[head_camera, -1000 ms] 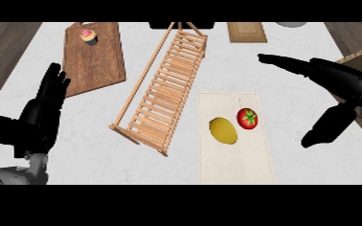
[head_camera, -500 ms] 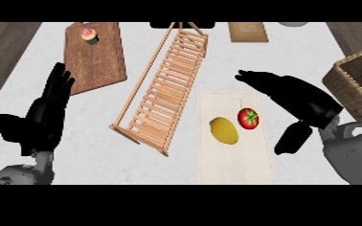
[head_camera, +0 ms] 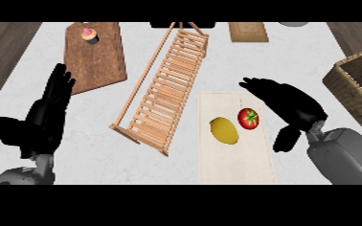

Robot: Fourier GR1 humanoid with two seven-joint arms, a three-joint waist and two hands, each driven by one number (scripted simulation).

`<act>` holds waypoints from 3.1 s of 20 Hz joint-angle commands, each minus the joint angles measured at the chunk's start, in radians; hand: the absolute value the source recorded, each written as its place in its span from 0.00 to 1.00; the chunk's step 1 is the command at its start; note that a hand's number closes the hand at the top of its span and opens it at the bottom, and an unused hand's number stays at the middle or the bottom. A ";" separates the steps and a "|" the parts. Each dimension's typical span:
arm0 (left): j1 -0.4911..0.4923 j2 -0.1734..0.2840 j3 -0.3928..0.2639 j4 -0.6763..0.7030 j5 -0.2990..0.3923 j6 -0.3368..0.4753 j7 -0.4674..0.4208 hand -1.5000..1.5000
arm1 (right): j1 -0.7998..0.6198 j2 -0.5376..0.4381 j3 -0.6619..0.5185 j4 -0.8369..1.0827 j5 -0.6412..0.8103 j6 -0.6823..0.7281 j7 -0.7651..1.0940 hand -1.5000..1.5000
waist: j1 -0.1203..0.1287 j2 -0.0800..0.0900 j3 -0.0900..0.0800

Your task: Pick the tomato from the placemat and place it in the tiered shelf

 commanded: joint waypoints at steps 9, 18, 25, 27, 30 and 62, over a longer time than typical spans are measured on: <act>0.022 -0.047 0.060 -0.078 -0.079 -0.055 0.082 0.50 | -0.022 0.147 -0.053 0.255 0.196 -0.046 -0.162 0.00 | 0.005 0.000 0.000; 0.014 -0.103 0.119 -0.042 -0.098 -0.128 0.051 0.50 | -0.022 0.209 -0.125 0.401 0.292 -0.126 -0.305 0.00 | 0.003 0.000 0.000; 0.018 -0.197 0.093 -0.009 -0.182 -0.105 0.021 0.50 | 0.009 0.255 -0.147 0.379 0.348 -0.132 -0.328 0.00 | -0.001 0.000 0.000; 0.073 -0.148 0.148 -0.051 -0.142 -0.171 0.019 0.50 | -0.033 0.273 -0.177 0.488 0.358 -0.169 -0.371 0.00 | 0.003 0.000 0.000; -0.033 -0.157 0.167 -0.010 -0.154 -0.162 0.086 0.50 | -0.061 0.326 -0.159 0.537 0.401 -0.159 -0.333 0.00 | 0.001 0.001 0.000; -0.019 -0.192 0.205 0.027 -0.193 -0.177 0.036 0.50 | 0.235 0.228 -0.116 -0.261 0.085 0.238 -0.712 1.00 | -0.040 -0.005 -0.003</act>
